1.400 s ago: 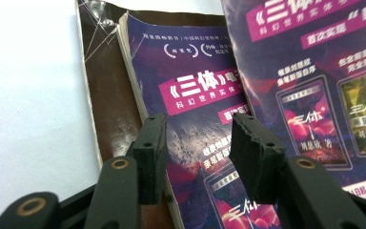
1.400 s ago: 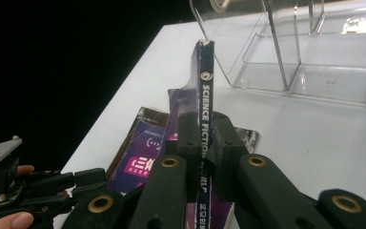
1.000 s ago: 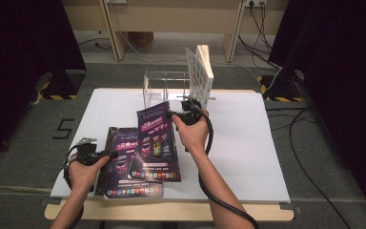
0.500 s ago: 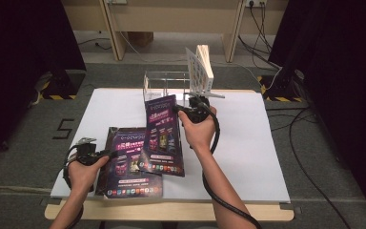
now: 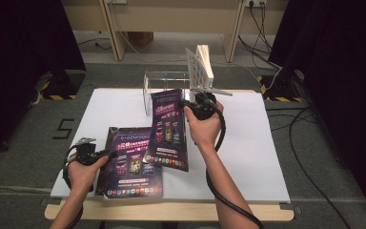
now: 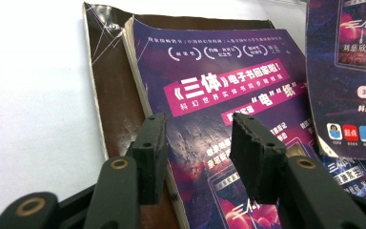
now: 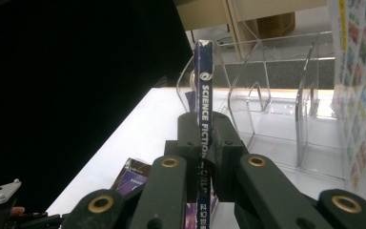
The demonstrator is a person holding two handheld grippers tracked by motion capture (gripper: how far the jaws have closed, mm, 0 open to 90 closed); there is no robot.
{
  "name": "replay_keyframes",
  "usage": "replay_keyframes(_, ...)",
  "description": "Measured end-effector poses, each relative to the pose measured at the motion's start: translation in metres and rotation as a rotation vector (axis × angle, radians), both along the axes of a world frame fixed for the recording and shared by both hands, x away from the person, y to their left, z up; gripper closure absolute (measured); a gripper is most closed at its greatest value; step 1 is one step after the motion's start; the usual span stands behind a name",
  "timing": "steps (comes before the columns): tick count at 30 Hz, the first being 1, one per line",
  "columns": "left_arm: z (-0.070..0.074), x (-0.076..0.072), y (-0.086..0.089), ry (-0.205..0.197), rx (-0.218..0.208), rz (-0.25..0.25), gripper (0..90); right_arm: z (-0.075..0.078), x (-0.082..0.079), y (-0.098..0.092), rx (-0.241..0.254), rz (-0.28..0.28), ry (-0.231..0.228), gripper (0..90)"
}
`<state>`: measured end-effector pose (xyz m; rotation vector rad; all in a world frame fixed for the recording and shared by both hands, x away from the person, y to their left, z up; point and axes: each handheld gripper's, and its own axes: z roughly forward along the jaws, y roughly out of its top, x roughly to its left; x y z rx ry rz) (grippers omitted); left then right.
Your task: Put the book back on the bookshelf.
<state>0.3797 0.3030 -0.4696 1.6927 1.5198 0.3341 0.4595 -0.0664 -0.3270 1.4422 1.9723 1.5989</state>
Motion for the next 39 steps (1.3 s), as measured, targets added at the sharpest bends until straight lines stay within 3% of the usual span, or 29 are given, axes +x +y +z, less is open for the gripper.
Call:
replay_keyframes(10, 0.002, 0.0, 0.0, -0.008, 0.001, 0.0, 56.0, 0.012, -0.003, -0.003, -0.008, -0.009, -0.046, 84.7)
replay_keyframes(28, 0.005, 0.0, 0.003, -0.021, -0.006, 0.004, 56.2, 0.036, -0.002, -0.005, -0.024, -0.073, -0.145, 84.7)
replay_keyframes(39, 0.005, -0.001, 0.003, -0.021, -0.008, 0.002, 56.6, 0.044, 0.0, -0.009, -0.034, -0.12, -0.181, 84.8)
